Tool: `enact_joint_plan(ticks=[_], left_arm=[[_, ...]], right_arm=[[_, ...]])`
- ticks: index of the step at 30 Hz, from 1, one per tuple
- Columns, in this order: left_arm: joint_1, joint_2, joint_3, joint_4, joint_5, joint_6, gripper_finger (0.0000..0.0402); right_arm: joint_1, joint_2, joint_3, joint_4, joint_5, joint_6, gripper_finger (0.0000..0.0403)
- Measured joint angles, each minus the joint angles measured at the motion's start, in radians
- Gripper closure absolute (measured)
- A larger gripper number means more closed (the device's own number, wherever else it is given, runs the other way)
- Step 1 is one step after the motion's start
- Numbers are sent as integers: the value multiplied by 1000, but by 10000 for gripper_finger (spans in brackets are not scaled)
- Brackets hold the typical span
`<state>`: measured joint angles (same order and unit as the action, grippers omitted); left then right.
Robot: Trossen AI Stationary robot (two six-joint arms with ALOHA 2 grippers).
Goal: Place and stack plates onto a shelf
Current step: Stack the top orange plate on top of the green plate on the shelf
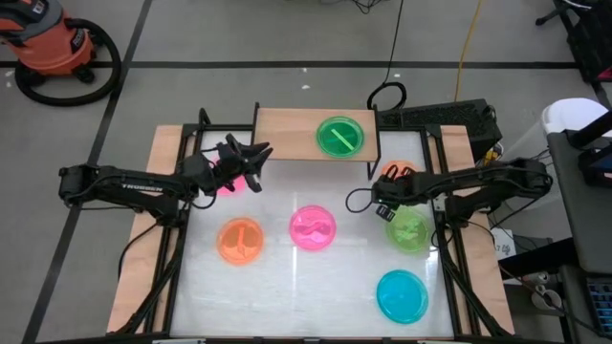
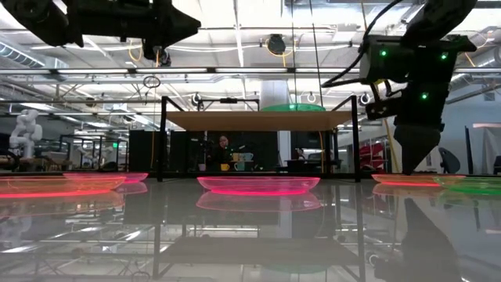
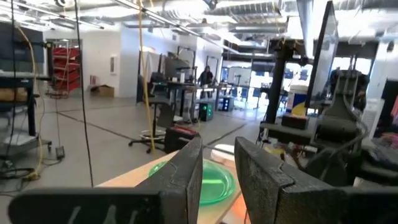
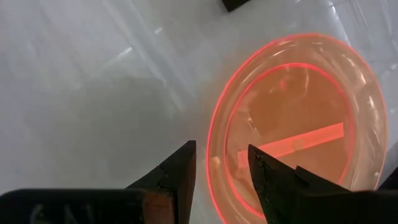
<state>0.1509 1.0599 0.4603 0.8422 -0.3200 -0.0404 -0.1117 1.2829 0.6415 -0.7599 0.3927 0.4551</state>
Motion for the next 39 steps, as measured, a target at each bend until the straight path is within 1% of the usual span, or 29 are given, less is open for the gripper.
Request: enact_joint_plan(ticks=[5, 14, 16, 18, 21, 28, 29, 36, 39], left_arm=[[0, 0, 0, 46, -3, -52, 303], [0, 0, 0, 43, -3, -21, 303], [0, 0, 0, 43, -3, -55, 302], [3, 0, 0, 44, -2, -118, 303], [7, 0, 0, 44, -3, -173, 302], [6, 0, 0, 44, -2, -165, 302], [6, 0, 0, 44, -2, -165, 302], [6, 0, 0, 45, -2, -165, 302], [6, 0, 0, 46, -2, -165, 302]], right_arm=[[-9, 37, 0, 0, -1, -18, 275], [-41, 57, -59, 47, 0, -25, 275], [-45, 57, -61, 46, -3, -25, 279], [-45, 58, -61, 50, -3, -42, 288], [-45, 58, -61, 56, -5, -60, 312], [-46, 36, -63, 47, -10, -83, 390], [-46, 27, -61, 31, 0, -83, 396], [-43, -48, -3, -63, 0, -22, 402], [-43, -85, 10, -67, 7, -10, 402]])
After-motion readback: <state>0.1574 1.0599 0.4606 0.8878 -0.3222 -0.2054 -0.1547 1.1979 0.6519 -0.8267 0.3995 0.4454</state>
